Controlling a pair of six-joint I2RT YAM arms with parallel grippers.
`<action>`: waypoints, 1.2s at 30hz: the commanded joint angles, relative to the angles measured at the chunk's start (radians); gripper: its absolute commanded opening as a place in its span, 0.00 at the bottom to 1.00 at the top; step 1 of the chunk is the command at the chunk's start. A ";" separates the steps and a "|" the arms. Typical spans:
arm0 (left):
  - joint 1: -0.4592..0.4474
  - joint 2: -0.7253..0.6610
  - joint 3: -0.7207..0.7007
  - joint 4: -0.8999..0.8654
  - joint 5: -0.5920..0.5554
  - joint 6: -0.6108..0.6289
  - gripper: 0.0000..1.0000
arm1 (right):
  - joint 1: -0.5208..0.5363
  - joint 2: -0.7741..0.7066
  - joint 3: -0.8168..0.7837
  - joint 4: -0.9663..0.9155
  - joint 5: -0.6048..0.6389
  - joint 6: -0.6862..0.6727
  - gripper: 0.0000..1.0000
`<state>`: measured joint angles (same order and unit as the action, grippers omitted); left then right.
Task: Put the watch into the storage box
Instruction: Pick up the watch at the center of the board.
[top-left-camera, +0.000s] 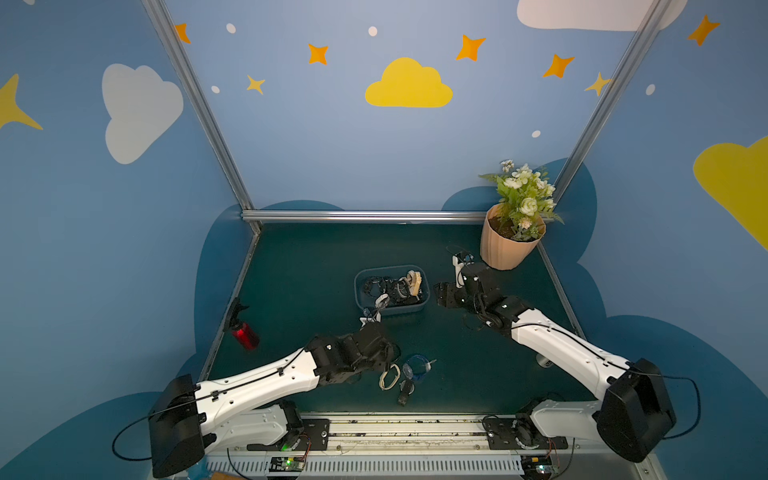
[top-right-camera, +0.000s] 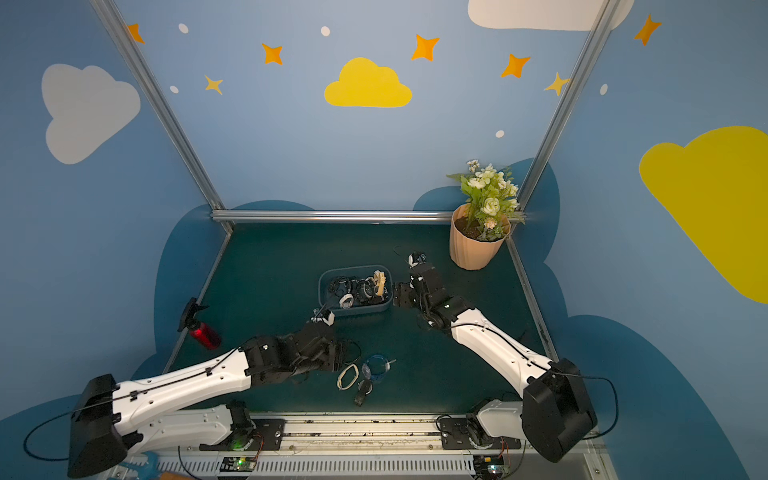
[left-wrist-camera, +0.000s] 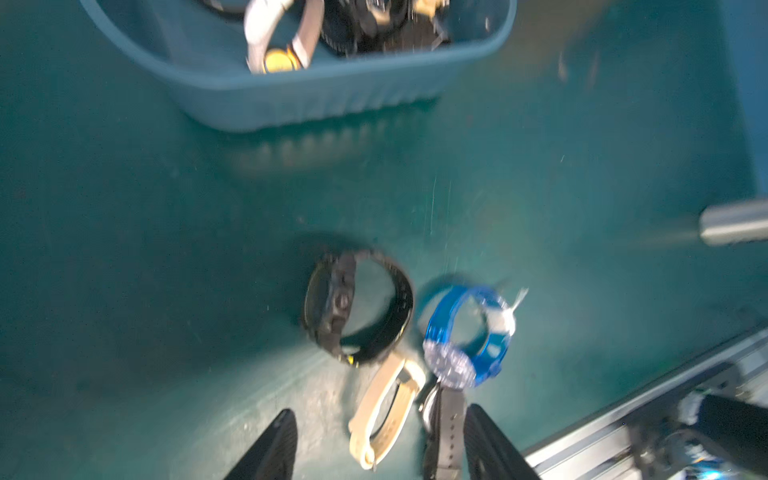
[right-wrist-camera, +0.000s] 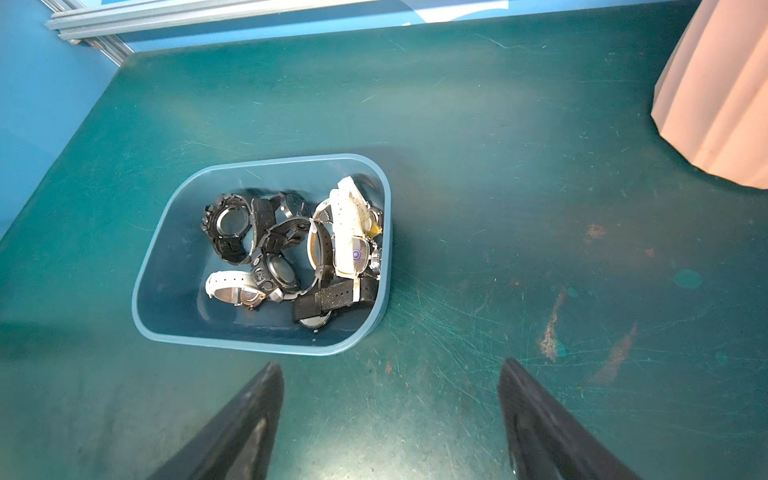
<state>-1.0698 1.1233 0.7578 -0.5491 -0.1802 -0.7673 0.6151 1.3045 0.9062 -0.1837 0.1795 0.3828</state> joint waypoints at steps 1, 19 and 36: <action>-0.083 0.002 -0.031 -0.035 -0.114 -0.107 0.59 | 0.005 -0.021 -0.027 -0.011 0.014 0.016 0.82; -0.183 0.187 -0.035 0.017 -0.067 -0.131 0.35 | 0.009 -0.083 -0.092 -0.016 0.053 0.051 0.82; -0.109 0.344 -0.006 0.040 0.013 -0.095 0.24 | 0.008 -0.103 -0.121 -0.012 0.072 0.054 0.82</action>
<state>-1.1934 1.4643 0.7666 -0.5114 -0.1860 -0.8719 0.6197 1.2171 0.7959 -0.1978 0.2394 0.4286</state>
